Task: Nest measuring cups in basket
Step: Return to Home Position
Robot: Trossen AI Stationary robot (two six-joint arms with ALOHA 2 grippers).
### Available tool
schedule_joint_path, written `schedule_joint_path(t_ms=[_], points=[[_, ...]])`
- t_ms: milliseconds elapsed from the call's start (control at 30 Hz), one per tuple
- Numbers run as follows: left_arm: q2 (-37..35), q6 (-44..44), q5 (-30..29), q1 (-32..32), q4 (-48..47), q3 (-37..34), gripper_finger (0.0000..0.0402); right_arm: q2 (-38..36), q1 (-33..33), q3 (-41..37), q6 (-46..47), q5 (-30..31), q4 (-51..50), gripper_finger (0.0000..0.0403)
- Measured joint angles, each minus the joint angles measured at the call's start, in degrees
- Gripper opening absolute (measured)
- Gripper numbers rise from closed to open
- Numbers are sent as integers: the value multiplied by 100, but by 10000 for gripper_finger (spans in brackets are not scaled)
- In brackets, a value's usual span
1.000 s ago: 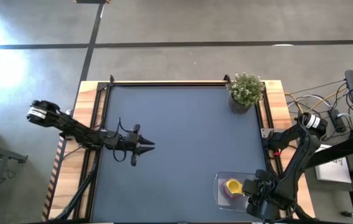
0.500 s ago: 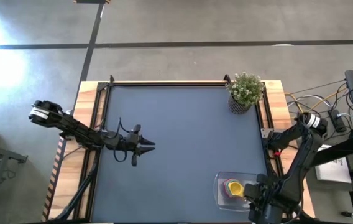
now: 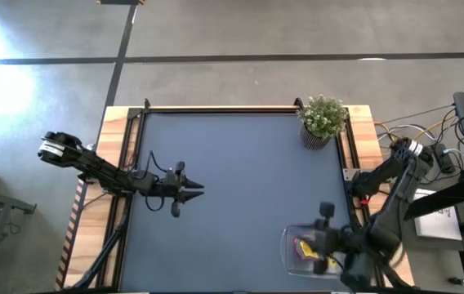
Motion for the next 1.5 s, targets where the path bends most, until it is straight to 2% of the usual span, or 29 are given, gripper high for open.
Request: schedule_joint_path(t_ms=[100, 167, 267, 367, 467, 600, 733, 833, 933, 1033, 1167, 1333, 1500], points=[[-13, 435, 8, 0, 633, 84, 75, -279, -556, -225, -551, 255, 84, 55], [-79, 637, 97, 0, 975, 183, 75, -436, -998, -437, -756, 54, 148, 25], [-189, 799, 467, 0, 893, 305, 75, -726, -1592, -915, -1115, -530, 716, 12], [-253, 807, 702, -4, 637, 310, 75, -1115, -1976, -1616, -1762, -1217, 2006, 9], [-278, 789, 698, 2, 487, 282, 75, -1571, -2176, -2510, -2359, -1621, 3535, 9], [-351, 831, 699, 4, 492, 279, 75, -2373, -2307, -3786, -2974, -1779, 5357, 8], [-651, 931, 699, 34, 497, 246, 75, -3255, -2500, -4766, -3141, -2002, 6319, 8], [-1031, 910, 637, 123, 436, 140, 75, -3870, -2642, -5193, -3166, -2085, 6619, 8], [-1486, 776, 4, 309, 148, -62, 75, -4352, -2730, -5445, -3389, -2103, 6617, 8], [-1978, 799, -117, 627, -2, -308, 75, -4761, -2780, -5658, -3677, -2104, 6617, 8], [-2645, 717, 253, 1191, -212, -547, 75, -5268, -2826, -5999, -3854, -2110, 6564, 8], [-3442, 126, 1020, 1939, -1783, -357, 68, -5970, -2831, -6530, -3793, -2249, 6523, 8], [-4123, 51, 1612, 2497, -3154, 21, 33, -6703, -2827, -7015, -3804, -2364, 6501, 8]])
